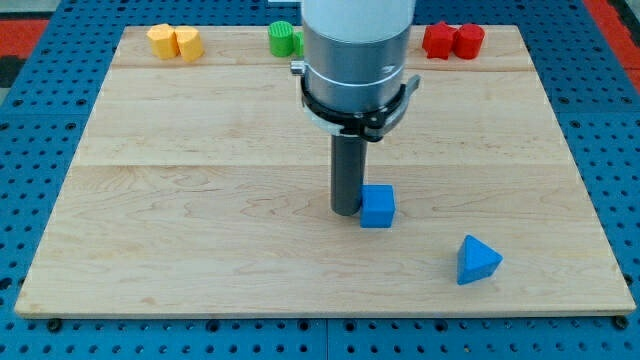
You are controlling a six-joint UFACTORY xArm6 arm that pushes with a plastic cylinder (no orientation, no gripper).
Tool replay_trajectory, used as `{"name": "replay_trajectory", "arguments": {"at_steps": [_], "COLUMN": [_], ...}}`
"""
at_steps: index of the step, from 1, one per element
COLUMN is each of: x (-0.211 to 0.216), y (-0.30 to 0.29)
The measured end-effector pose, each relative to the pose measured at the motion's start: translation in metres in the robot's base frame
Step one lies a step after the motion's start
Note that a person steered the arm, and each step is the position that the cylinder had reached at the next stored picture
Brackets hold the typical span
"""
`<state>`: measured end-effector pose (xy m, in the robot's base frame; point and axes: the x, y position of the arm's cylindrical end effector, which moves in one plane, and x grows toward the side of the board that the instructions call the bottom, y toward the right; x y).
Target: Place your arm right side of the green arm
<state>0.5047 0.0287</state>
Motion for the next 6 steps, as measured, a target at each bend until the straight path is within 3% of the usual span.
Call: {"name": "replay_trajectory", "arguments": {"at_steps": [2,5,6], "x": [-0.028,-0.191,-0.229], "y": [0.030,-0.019,0.005]}}
